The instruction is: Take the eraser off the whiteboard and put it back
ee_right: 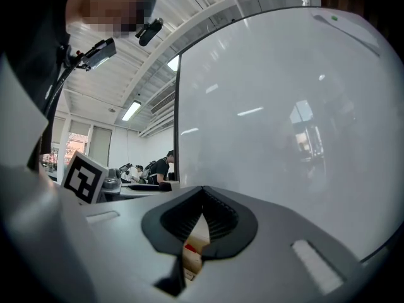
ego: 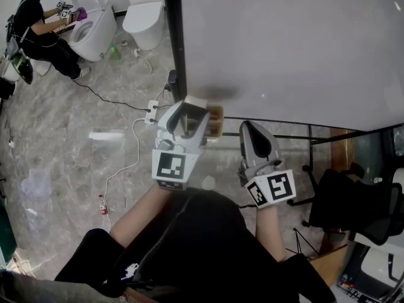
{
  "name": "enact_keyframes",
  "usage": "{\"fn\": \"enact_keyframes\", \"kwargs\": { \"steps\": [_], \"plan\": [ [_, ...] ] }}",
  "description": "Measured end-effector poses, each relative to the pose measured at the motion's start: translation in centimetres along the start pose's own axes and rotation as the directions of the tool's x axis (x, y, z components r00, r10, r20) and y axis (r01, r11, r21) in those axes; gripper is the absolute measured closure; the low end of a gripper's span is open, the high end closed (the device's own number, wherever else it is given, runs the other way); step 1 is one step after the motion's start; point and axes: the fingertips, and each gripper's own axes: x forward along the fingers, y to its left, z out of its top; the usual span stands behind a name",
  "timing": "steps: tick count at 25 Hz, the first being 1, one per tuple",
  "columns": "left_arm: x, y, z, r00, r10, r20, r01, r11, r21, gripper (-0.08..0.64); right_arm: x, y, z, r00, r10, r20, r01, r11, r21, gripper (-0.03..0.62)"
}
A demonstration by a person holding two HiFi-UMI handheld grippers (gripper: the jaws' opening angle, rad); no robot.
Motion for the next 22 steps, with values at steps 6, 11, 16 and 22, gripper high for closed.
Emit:
{"fn": "enact_keyframes", "kwargs": {
  "steps": [6,11,16,22],
  "plan": [
    [-2.2,0.2,2.9,0.994,-0.085,0.07,0.086,0.996,-0.016,0.314,-0.2,0.9,0.5,0.999,-0.049,0.016,0.049,0.999,-0.006,0.583],
    [-4.3,0.9,5.5,0.982,-0.14,0.129,0.146,0.988,-0.039,0.316,-0.4,1.6,0.7,0.996,-0.09,0.028,0.09,0.996,-0.002,0.582],
    [-5.5,2.5,6.5,0.975,-0.164,0.147,0.172,0.984,-0.04,0.316,-0.4,2.5,1.1,0.993,-0.111,0.036,0.112,0.994,-0.011,0.583],
    [-5.8,3.8,6.1,0.976,-0.17,0.139,0.176,0.984,-0.038,0.316,-0.4,3.0,1.7,0.991,-0.13,0.041,0.132,0.991,-0.025,0.583]
  ]
}}
